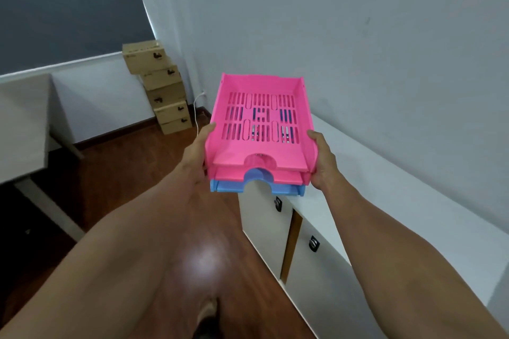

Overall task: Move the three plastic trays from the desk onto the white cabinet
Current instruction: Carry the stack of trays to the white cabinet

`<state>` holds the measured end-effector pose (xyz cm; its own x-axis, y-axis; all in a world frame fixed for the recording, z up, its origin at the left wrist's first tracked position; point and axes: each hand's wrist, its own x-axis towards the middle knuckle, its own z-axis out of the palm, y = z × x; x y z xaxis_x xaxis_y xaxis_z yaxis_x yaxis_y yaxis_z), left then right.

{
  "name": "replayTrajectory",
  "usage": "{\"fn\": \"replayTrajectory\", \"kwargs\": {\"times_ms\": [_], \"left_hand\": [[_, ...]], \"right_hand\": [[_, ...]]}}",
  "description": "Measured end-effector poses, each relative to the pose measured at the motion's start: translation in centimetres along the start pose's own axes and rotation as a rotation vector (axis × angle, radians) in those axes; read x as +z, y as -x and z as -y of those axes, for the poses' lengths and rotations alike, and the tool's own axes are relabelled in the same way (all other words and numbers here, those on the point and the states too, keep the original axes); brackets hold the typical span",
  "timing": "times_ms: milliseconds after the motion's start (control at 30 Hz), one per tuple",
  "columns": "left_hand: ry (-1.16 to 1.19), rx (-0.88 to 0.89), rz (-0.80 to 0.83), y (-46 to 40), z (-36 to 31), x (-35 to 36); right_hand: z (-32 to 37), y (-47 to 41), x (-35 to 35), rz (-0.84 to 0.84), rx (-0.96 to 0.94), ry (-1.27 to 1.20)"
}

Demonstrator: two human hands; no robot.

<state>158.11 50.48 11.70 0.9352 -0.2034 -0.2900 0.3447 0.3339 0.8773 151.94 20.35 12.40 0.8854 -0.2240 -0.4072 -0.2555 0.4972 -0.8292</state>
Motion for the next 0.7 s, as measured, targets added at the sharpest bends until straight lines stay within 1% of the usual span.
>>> {"fn": "replayTrajectory", "kwargs": {"times_ms": [200,300,400,500,600,700], "left_hand": [[-0.009,-0.071,0.268,-10.6,-2.6,1.2],[-0.066,-0.145,0.343,-17.5,-3.6,1.1],[-0.176,-0.235,0.306,-24.6,-5.3,0.7],[-0.291,-0.268,0.443,-30.8,-6.1,0.6],[-0.363,-0.267,0.565,-31.8,-7.8,1.6],[-0.363,-0.273,0.628,-32.7,-8.6,2.1]], "right_hand": [[0.7,-5.8,1.9,-0.130,-0.103,-0.090],[0.6,-8.6,3.2,-0.240,-0.160,-0.149],[0.5,-10.4,4.8,-0.371,-0.202,-0.225],[0.0,-10.7,7.0,-0.471,-0.243,-0.294],[-0.5,-10.6,9.1,-0.563,-0.293,-0.341],[-1.1,-10.6,10.7,-0.626,-0.331,-0.345]]}}
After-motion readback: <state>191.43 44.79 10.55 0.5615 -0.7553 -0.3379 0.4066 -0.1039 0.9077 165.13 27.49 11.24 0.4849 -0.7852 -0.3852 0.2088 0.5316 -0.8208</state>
